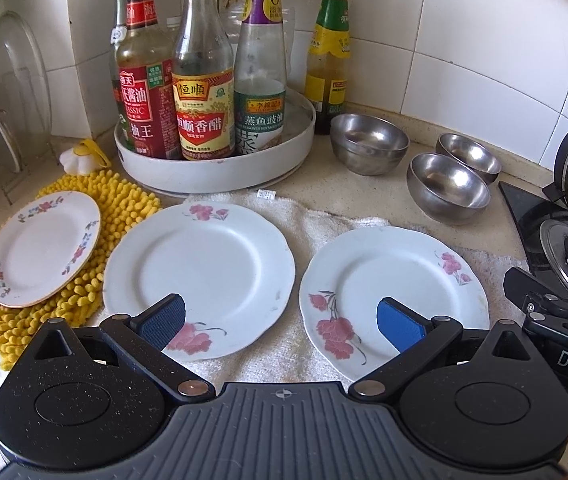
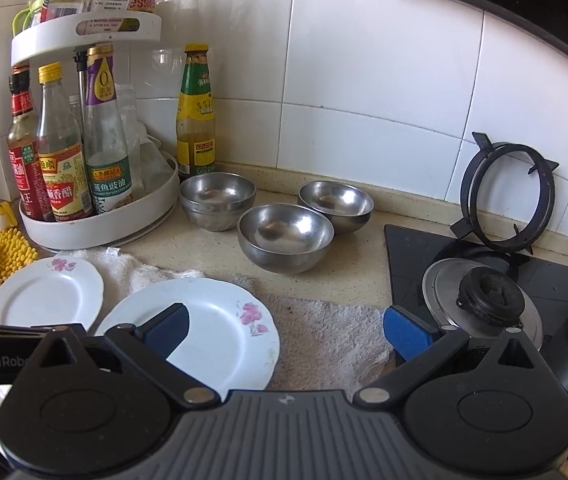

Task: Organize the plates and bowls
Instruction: 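Move the right gripper toward the white pink-flower plate on the towel, then grasp the rim of the white pink-flower plate with the right gripper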

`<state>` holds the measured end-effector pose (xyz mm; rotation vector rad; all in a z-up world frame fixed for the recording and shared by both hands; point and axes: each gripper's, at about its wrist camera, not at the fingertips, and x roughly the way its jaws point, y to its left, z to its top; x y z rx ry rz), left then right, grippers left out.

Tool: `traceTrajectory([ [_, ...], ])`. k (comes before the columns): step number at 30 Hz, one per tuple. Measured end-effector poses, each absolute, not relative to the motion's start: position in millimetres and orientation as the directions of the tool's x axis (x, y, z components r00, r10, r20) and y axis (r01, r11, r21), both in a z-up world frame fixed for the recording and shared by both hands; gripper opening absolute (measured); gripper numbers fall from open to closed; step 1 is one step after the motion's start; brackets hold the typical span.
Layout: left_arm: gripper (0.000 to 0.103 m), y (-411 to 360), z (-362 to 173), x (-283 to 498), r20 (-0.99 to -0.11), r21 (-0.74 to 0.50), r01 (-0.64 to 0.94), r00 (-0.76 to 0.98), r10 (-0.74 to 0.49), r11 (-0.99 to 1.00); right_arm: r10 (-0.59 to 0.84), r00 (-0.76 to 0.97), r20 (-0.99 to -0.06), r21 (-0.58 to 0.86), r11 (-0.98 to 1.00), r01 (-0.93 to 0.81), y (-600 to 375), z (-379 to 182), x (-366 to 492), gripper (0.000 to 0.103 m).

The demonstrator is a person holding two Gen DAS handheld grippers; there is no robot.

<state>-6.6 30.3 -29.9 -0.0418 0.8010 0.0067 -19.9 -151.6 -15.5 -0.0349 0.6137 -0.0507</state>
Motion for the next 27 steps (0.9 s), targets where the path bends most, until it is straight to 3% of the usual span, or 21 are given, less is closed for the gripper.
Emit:
traceTrajectory([
  [27,0.103,-16,-53,24,-0.78,0.054,-0.005,0.624,0.045,0.999,0.078,0.761,-0.644,-0.016,0.993,-0.115,-191,-43,39,0.103],
])
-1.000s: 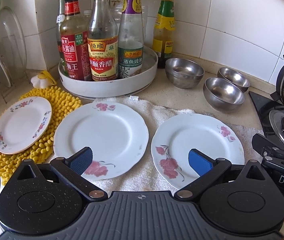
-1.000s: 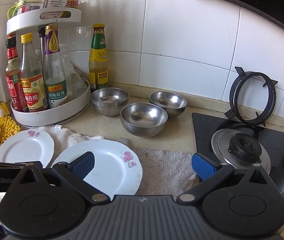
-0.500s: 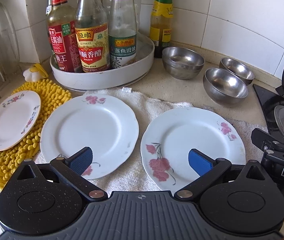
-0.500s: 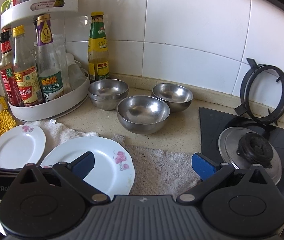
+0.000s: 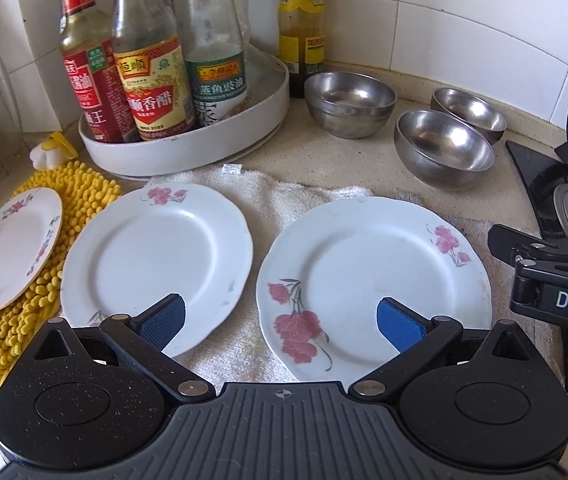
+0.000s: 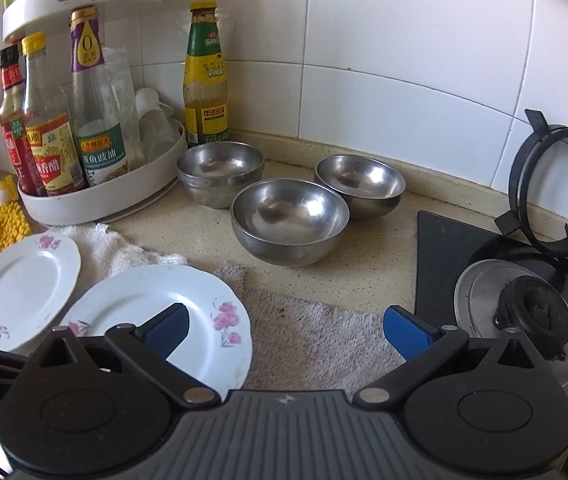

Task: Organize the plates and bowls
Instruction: 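Grasp the rim of the white pink-flower plate with the right gripper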

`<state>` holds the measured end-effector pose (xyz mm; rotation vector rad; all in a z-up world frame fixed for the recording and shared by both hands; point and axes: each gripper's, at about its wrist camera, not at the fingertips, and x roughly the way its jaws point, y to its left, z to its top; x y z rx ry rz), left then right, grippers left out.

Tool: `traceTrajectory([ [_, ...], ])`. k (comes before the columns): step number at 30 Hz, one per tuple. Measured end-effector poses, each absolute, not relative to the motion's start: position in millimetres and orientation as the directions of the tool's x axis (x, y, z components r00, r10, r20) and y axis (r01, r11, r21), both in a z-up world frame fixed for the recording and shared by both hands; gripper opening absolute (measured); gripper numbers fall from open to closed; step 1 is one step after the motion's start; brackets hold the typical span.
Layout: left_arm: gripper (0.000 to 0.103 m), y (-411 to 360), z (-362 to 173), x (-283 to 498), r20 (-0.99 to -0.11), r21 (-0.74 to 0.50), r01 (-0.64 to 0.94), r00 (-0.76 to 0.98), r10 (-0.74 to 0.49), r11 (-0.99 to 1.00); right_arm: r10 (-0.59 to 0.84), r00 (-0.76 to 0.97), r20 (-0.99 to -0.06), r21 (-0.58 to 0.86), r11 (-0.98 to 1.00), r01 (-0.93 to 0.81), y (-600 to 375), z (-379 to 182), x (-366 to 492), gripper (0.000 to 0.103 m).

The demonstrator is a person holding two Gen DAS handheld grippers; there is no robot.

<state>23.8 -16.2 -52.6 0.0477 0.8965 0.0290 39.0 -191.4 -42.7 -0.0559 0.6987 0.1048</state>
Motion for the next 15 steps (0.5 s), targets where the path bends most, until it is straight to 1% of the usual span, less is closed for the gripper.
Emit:
traceTrajectory([
  [9,0.103,-22,-62,32,-0.801,0.077,-0.02,0.594,0.073,0.997,0.102,0.734,-0.672,-0.007,0.99,-0.144,-201,-53,58,0.103],
  [13,0.103,-24,-66,32,-0.813,0.071,-0.002,0.579,0.059,0.997,0.131,0.719,-0.683,-0.008,0.982,-0.187,-201,-59,69,0.103],
  [14,0.103,-25,-67,32,-0.816,0.068,0.006,0.576,0.052,0.998,0.147,0.706,-0.692,0.003,0.98,-0.201,-202,-62,73,0.101],
  [15,0.103,-26,-68,32,-0.818,0.066,0.014,0.573,0.046,0.998,0.168,0.691,-0.703,0.021,0.976,-0.216,-202,-64,77,0.097],
])
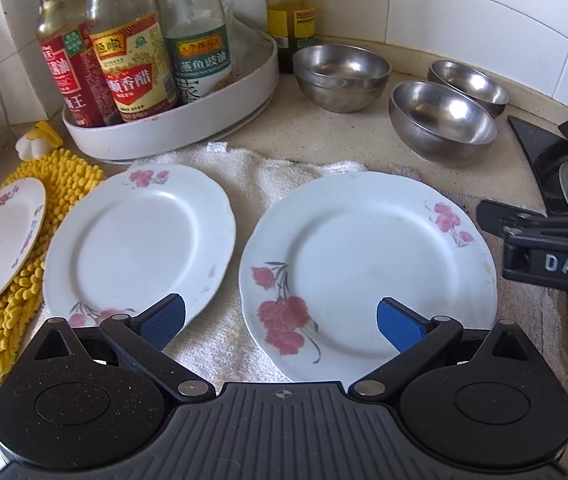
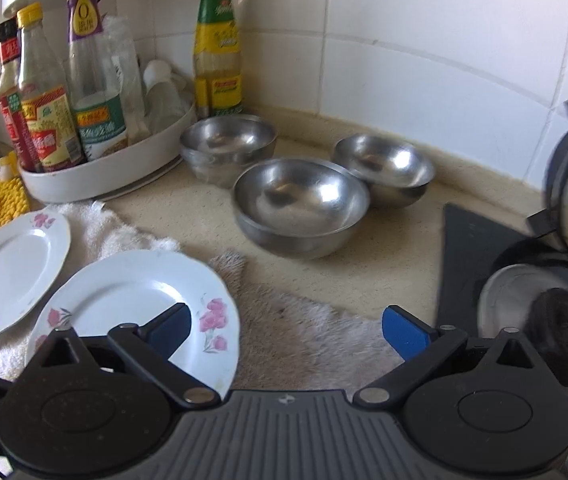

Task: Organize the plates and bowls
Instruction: 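Grasp the rim of the white pink-flower plate with the right gripper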

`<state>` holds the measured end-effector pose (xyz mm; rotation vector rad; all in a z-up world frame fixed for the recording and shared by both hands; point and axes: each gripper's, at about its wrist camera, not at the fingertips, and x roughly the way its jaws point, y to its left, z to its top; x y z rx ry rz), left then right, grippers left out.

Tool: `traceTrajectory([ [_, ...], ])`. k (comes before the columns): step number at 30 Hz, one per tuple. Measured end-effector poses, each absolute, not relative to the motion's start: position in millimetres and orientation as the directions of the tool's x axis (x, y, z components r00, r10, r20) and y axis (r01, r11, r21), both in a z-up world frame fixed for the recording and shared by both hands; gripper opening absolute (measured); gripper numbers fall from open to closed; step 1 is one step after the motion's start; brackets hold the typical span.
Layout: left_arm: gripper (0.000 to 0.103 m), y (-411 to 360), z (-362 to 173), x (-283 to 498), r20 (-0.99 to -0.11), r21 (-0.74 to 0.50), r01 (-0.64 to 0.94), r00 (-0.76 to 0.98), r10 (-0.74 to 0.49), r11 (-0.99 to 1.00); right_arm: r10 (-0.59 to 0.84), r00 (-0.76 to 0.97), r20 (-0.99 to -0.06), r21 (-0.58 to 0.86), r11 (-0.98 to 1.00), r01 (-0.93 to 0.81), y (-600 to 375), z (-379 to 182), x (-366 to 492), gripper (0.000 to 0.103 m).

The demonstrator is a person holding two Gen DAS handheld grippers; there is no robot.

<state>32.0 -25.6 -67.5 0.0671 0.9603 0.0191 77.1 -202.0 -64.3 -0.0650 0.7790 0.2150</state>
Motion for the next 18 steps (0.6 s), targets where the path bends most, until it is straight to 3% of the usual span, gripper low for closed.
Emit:
traceTrajectory([
  [3,0.101,-28,-71,35,-0.831,0.038,0.037,0.556,0.011,0.999,0.234,0.634,-0.737,0.092,0.964,-0.248,-203,-72,90,0.087],
  [13,0.1,-32,-87,53,-0.87,-0.02,0.072,0.491,-0.053,0.997,0.401,0.471,-0.786,0.251,0.903,-0.349,-196,-90,111,0.077],
  [15,0.101,-31,-88,53,-0.869,-0.028,0.079,0.491,-0.063,0.997,0.452,0.436,-0.778,0.3,0.877,-0.374,-194,-89,112,0.07],
  [18,0.102,-29,-89,52,-0.867,-0.041,0.087,0.492,-0.079,0.995,0.482,0.412,-0.773,0.31,0.854,-0.418,-186,-87,110,0.071],
])
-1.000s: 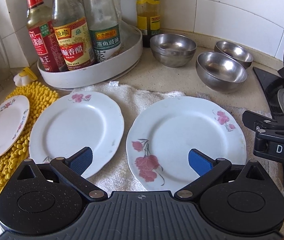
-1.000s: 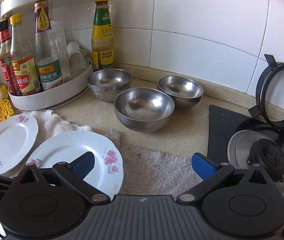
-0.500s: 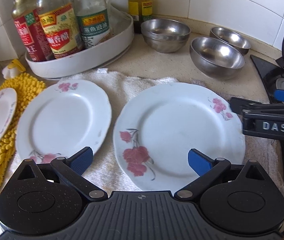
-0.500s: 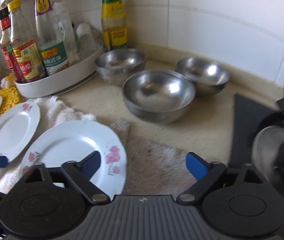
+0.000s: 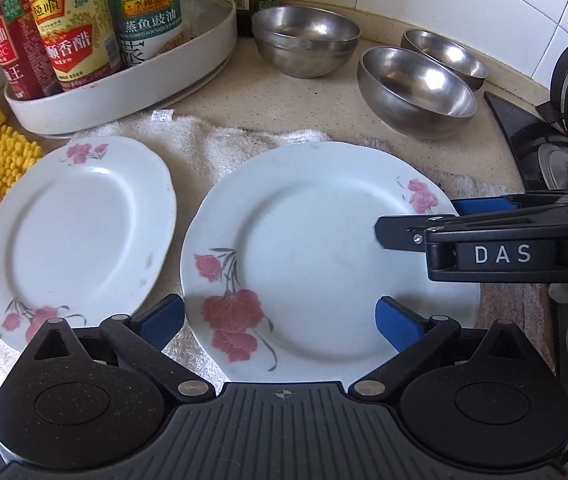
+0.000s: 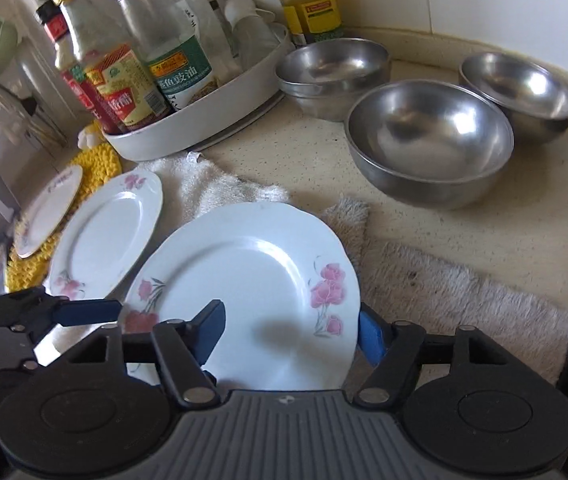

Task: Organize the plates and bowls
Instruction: 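Grasp the rim of the white pink-flower plate with the right gripper, then lift the plate and carry it over the other pink-flower plate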

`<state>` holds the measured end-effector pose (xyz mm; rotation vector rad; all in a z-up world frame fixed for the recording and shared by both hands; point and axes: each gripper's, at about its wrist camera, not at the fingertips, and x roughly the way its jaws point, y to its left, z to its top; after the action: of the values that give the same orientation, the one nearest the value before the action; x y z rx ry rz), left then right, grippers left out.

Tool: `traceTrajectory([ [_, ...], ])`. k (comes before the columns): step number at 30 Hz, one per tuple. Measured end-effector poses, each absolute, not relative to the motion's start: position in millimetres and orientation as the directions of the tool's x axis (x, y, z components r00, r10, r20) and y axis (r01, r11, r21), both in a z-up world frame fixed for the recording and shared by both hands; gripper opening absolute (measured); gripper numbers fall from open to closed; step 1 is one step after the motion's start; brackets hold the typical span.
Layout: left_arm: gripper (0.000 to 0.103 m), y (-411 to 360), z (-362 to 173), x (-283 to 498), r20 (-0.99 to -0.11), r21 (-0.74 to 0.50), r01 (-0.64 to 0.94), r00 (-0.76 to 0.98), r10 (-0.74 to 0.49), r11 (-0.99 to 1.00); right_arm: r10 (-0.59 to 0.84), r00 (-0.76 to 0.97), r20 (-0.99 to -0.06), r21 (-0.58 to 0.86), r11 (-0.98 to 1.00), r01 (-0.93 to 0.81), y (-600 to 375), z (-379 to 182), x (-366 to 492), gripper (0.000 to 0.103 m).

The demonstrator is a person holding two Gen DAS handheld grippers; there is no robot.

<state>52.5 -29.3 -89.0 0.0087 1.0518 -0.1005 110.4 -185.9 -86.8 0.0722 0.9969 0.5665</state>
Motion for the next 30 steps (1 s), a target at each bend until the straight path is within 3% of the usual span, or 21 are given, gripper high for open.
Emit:
traceTrajectory([
  [10,0.101,-26,-86,48,-0.853,-0.104,0.1,0.502,-0.14,0.99,0.563,0.339,-0.754,0.419,0.809,-0.413,-204,-77,101,0.071],
  [12,0.093,-35,-79,44,-0.818,-0.234,0.245,0.474,-0.326,0.941,0.536,0.344,-0.771,0.394,0.825,-0.404,-210,-77,98,0.07],
  [13,0.095,-43,-76,42,-0.804,-0.27,0.303,0.452,-0.388,0.914,0.498,0.381,-0.779,0.351,0.85,-0.394,-216,-75,96,0.07],
  [16,0.1,-68,-67,29,-0.801,-0.074,0.367,0.532,-0.275,0.927,0.444,0.432,-0.785,0.318,0.887,-0.334,-236,-72,99,0.07],
  [20,0.101,-40,-63,32,-0.797,-0.175,0.276,0.523,-0.3,0.945,0.462,0.46,-0.758,0.325,0.88,-0.347,-237,-62,101,0.07],
  [30,0.102,72,-62,35,-0.836,-0.17,-0.137,0.545,-0.069,0.976,0.569,0.392,-0.723,0.29,0.765,-0.575,-134,-47,116,0.07],
])
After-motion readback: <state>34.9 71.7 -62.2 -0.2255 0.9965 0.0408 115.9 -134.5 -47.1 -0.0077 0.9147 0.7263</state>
